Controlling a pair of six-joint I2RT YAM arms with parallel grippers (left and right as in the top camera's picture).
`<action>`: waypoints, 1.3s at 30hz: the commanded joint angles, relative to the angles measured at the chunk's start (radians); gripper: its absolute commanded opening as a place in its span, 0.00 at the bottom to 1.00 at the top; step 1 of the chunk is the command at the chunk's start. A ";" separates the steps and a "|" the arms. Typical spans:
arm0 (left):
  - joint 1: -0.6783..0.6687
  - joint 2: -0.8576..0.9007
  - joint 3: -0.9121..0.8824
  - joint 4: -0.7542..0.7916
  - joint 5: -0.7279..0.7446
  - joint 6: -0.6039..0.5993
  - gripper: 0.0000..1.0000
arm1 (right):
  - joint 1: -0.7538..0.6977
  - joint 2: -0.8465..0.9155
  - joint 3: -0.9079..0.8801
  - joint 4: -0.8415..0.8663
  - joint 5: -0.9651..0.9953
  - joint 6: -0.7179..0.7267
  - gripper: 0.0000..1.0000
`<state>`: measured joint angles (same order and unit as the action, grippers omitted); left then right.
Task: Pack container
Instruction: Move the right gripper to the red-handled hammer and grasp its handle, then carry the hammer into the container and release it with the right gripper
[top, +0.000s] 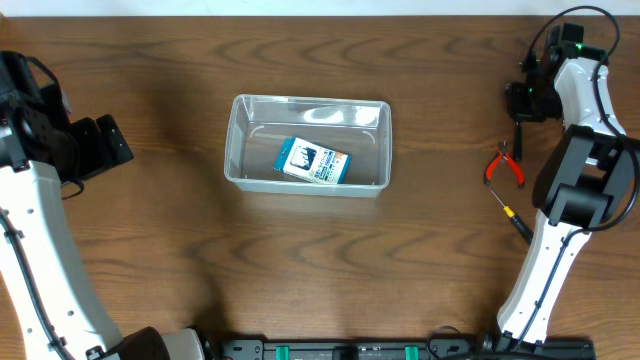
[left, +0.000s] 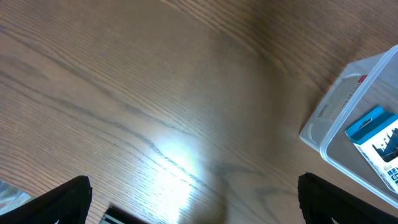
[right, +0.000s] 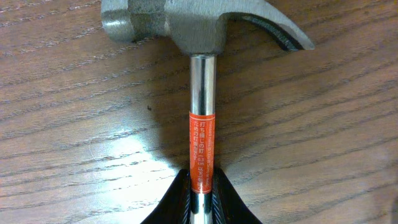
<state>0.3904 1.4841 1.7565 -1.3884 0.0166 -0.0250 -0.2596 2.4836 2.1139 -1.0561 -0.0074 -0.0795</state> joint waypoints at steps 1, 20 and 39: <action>0.004 0.001 -0.006 -0.006 -0.001 0.013 0.98 | -0.004 0.038 -0.002 -0.006 0.000 0.005 0.04; 0.004 0.001 -0.006 -0.017 -0.001 0.013 0.98 | 0.115 -0.205 0.064 -0.069 0.004 -0.076 0.01; 0.004 0.001 -0.006 -0.021 -0.001 0.012 0.98 | 0.799 -0.386 0.063 -0.057 -0.087 -0.470 0.01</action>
<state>0.3904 1.4841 1.7565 -1.4063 0.0166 -0.0250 0.4820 2.0686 2.1735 -1.1225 -0.0784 -0.4267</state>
